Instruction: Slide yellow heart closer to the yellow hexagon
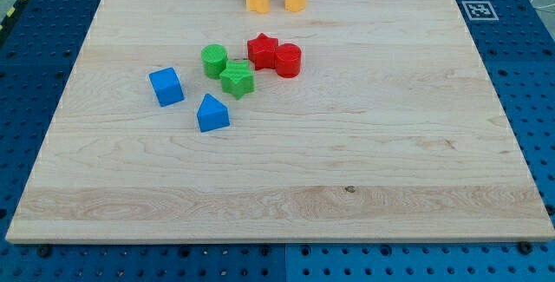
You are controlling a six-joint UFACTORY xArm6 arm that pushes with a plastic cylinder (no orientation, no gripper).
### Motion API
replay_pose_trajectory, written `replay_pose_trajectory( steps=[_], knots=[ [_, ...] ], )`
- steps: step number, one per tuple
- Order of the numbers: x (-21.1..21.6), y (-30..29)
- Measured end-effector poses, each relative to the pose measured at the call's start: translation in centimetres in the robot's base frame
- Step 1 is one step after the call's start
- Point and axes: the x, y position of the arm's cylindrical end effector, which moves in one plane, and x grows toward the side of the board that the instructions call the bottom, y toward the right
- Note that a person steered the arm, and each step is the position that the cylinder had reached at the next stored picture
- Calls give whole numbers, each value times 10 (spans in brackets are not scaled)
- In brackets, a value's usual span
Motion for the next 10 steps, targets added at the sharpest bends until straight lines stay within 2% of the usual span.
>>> replay_pose_trajectory(
  steps=[1,4,6,10],
  knots=[
    [0,0],
    [5,-78],
    [38,-53],
    [38,6]
  ],
)
